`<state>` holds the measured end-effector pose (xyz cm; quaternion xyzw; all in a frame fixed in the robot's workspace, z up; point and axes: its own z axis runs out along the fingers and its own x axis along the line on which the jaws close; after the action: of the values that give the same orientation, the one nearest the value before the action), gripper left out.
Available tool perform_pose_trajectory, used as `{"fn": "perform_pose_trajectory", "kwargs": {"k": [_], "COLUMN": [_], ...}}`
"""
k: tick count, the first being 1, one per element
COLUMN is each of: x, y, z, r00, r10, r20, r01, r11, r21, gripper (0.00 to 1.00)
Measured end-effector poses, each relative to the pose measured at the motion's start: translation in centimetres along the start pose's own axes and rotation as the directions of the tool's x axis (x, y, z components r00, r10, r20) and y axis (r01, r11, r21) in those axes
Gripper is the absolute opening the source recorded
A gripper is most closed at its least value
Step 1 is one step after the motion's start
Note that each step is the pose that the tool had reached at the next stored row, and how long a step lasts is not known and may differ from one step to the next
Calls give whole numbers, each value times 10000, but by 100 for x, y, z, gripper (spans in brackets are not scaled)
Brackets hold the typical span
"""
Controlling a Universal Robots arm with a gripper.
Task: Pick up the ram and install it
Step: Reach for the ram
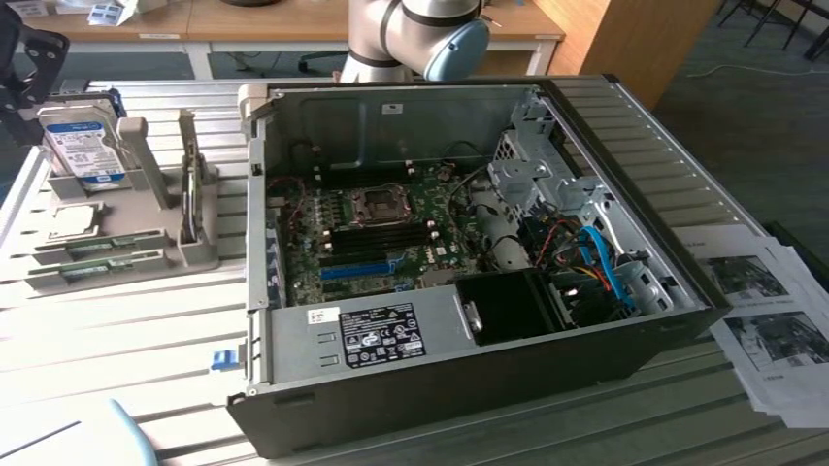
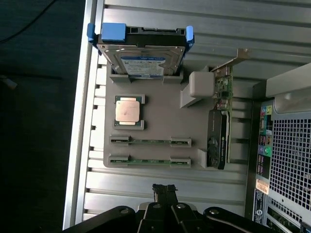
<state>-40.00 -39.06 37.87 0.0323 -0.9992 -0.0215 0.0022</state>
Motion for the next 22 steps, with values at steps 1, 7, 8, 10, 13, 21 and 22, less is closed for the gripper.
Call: {"fn": "perform_pose_trajectory", "kwargs": {"k": [1,7,8,10,13,21,22], "x": [0,-5,-6,-9,-13,-19,-19], "y": [0,75,99,143,196,292,292], "z": [0,8,10,15,22,32,32], "r00": [10000,10000,10000,10000,10000,10000,10000], "r10": [0,1,2,0,0,0,0], "r20": [1,1,0,-1,0,-2,-2], "r01": [0,-1,-2,0,0,0,0], "r11": [10000,10000,10000,10000,10000,10000,10000], "r21": [0,9,12,17,19,25,25], "gripper": [9,9,9,9,9,9,9]}}
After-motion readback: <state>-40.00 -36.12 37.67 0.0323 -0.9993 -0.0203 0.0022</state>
